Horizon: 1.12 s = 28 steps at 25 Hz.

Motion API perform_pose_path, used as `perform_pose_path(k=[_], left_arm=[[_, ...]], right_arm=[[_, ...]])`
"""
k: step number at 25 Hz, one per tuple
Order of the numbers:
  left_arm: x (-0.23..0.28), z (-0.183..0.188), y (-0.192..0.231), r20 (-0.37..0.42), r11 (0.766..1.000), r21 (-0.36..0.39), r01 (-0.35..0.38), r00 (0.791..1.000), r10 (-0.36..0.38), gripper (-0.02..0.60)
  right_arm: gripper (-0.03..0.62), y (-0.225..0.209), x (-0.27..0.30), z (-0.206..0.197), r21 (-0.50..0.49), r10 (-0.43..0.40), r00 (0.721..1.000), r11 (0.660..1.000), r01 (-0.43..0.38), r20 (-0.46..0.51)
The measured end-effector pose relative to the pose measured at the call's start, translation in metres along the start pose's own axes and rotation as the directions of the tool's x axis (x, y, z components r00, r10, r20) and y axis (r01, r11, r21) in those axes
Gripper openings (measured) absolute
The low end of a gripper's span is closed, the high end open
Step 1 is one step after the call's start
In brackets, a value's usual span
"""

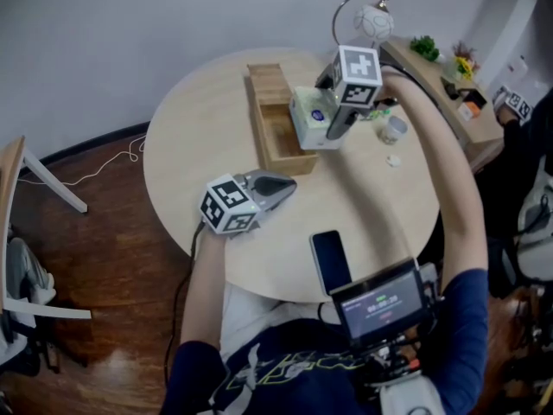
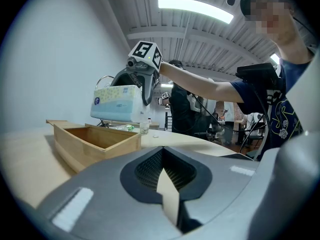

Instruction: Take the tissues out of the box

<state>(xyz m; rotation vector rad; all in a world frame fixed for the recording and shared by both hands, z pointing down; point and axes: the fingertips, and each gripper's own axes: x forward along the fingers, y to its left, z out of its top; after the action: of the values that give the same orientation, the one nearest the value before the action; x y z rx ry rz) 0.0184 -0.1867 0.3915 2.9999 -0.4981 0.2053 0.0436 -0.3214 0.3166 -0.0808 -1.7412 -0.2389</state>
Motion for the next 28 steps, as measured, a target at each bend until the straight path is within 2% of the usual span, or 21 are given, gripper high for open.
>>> perform_pose_path(k=[6,10,14,23,28], left_arm=[[-0.002,-0.001,0.002,-0.002,1.0,-0.002,-0.011,1.0,0.011,0.005],[-0.002,-0.001,0.003,-0.002,1.0,-0.001,-0.013,1.0,0.013,0.005],[-0.001,-0.002,0.003,-0.002,1.0,-0.001,-0.014,1.0,0.014,0.005],[-0.001,-0.002,0.003,-0.003,1.0,-0.001,-0.012,1.0,0.012,0.005],[-0.002,-0.001,0.003,-0.002,1.0,-0.002,-0.014,1.0,0.014,0.005]], right_arm=[[0.548,0.01,-0.001,-0.02,0.014,-0.01,1.0,1.0,0.01,-0.018],[0.548,0.01,-0.009,-0.031,0.063,-0.016,1.0,0.998,0.015,0.011],[0.548,0.014,-0.011,-0.049,0.087,-0.021,1.0,0.996,0.023,-0.022],[0.548,0.019,-0.001,-0.093,0.163,0.004,0.998,0.987,0.006,-0.062],[0.548,0.02,0.012,-0.1,0.187,0.031,0.998,0.982,-0.022,-0.046]])
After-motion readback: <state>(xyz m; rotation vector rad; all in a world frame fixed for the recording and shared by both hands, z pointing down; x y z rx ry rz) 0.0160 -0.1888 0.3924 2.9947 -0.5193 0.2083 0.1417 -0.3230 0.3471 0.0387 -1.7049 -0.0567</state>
